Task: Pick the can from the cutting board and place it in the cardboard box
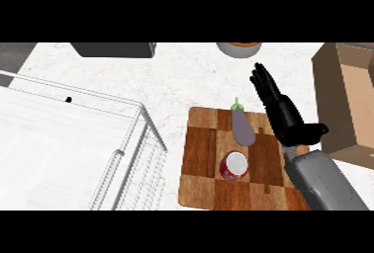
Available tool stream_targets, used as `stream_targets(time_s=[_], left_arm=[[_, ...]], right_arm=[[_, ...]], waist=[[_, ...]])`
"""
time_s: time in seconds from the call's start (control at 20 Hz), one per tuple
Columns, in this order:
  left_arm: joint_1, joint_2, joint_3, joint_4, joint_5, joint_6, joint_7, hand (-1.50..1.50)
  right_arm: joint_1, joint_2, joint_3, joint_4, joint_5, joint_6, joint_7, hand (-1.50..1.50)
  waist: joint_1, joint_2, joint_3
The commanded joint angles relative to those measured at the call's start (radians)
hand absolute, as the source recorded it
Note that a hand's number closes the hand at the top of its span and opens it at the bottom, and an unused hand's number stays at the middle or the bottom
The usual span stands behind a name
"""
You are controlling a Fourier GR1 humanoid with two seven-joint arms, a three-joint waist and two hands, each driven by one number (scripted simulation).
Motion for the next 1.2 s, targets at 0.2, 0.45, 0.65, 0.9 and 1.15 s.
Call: stream_targets(time_s=[0.2, 0.45, 0.65, 0.9, 1.15], left_arm=[[0.071, 0.051, -0.006, -0.054, -0.012, -0.051, -0.084, 0.0], [0.164, 0.054, -0.015, -0.106, 0.016, -0.08, -0.132, 0.0], [0.179, 0.074, -0.007, -0.105, 0.031, -0.123, -0.171, 0.0], [0.133, 0.071, -0.011, -0.101, 0.037, -0.163, -0.179, 0.0], [0.085, 0.047, -0.031, -0.075, 0.02, -0.175, -0.166, 0.0]], right_arm=[[0.337, -0.091, -0.158, -0.164, 0.085, -0.164, -0.402, -1.5], [0.498, 0.005, -0.385, -0.098, 0.013, -0.343, -0.569, -1.5], [0.684, 0.056, -0.333, -0.189, 0.122, -0.319, -0.914, -1.5], [0.94, 0.041, -0.278, -0.236, 0.334, -0.451, -0.924, -1.5], [1.232, 0.064, -0.169, -0.481, 0.488, -0.501, -0.802, -1.5]], waist=[[-0.16, -0.03, 0.006], [-0.204, -0.017, 0.011], [-0.151, -0.014, 0.004], [-0.11, -0.004, -0.002], [-0.083, 0.002, -0.004]])
